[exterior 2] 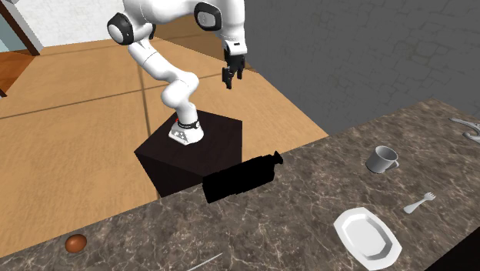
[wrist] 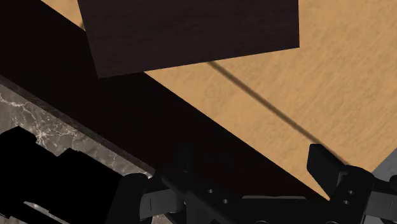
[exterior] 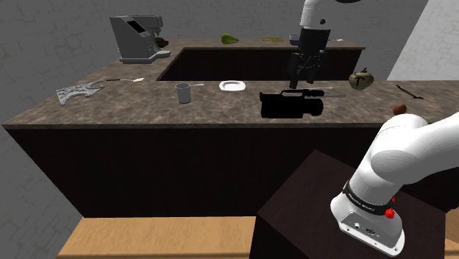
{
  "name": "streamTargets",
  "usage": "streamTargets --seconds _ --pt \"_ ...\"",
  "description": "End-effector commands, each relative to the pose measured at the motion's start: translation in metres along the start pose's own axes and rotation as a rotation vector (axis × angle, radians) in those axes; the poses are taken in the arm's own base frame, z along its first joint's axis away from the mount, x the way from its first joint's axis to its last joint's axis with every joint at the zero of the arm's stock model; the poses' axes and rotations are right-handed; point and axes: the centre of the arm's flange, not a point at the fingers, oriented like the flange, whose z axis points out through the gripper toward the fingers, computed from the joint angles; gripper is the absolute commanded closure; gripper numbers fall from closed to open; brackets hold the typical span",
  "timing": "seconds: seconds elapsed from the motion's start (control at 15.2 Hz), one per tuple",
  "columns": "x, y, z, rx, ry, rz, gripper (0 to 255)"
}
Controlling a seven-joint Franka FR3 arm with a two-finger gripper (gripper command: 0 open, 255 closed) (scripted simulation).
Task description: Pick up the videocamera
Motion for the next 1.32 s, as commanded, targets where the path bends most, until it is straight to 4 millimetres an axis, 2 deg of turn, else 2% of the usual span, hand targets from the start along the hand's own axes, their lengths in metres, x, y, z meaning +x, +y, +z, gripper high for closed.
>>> streamTargets --seconds 0.0,0.59,0.92,1.25 --pt "0.0 0.0 0.0 0.0 0.0 0.0 0" --pt "0.031 0.102 0.041 -0.026 0.008 -0.297 0" --pt "0.061 0.154 0.063 -0.041 0.012 -0.462 0" --pt "0.1 0.201 0.083 -0.055 0.017 -0.627 0"
